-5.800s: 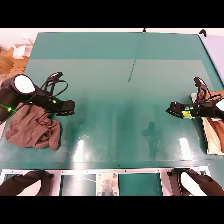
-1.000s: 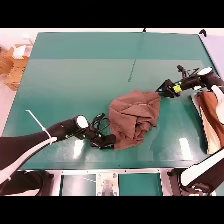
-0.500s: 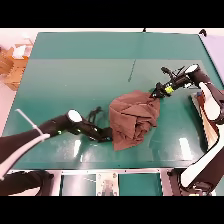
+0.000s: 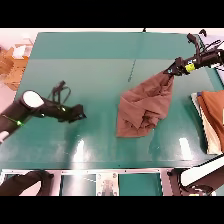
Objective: Fold the shirts.
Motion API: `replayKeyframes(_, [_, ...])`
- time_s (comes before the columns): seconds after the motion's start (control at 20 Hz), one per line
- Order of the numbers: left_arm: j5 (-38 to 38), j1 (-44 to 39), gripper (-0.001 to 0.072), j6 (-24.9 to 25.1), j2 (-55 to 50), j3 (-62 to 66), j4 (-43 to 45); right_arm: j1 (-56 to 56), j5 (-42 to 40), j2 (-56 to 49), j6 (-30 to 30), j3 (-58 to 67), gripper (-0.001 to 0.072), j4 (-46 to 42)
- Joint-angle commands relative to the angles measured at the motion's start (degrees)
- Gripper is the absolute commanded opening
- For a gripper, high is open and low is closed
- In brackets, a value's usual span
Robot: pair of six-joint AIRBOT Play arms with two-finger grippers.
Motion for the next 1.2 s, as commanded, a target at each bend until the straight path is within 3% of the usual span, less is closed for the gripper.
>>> replayKeyframes(0.0, [11.91,-8.61,0.0323,5.40,-2.97,-9.05,-15.65,0.20,-1.33,1.36,-0.11,-3.98,0.0018,-0.83])
replayKeyframes(0.1, [20.24,-15.91,0.0323,12.35,-8.39,-10.14,-29.00,0.17,-1.90,1.33,-1.09,-6.84,0.0018,-0.81])
replayKeyframes(0.2, [22.73,-21.00,0.0324,20.13,-16.02,-6.80,-39.32,0.15,-2.03,1.33,-1.20,-7.67,0.0018,-0.81])
replayKeyframes(0.35, [19.50,-24.94,0.0324,21.20,-27.47,2.47,-41.31,0.17,-2.34,1.33,-1.20,-7.65,0.0018,-0.74])
replayKeyframes(0.5, [18.45,-25.62,0.0322,21.16,-32.26,8.50,-41.22,0.15,-2.34,1.33,-1.20,-7.63,0.0018,-0.76])
replayKeyframes(0.55, [18.43,-25.62,0.0293,21.16,-32.30,8.79,-41.22,0.13,-2.34,1.33,-1.20,-7.63,0.0018,-0.74])
replayKeyframes(0.65, [16.15,-25.62,0.0023,22.18,-32.28,8.85,-40.52,-0.11,-2.34,1.36,-1.18,-7.63,0.0018,-0.66])
replayKeyframes(0.75, [14.03,-24.48,0.0021,23.04,-31.50,8.83,-40.02,-0.46,-2.25,1.44,-1.18,-7.43,0.0018,0.61])
replayKeyframes(0.9, [13.51,-17.62,0.0021,21.99,-21.92,8.83,-32.63,-1.99,-0.48,2.64,-1.14,-4.66,0.0018,4.96])
replayKeyframes(1.15, [14.32,1.40,0.0021,5.66,9.94,17.44,-0.24,-4.63,-1.27,10.16,-0.94,5.68,0.0018,19.69])
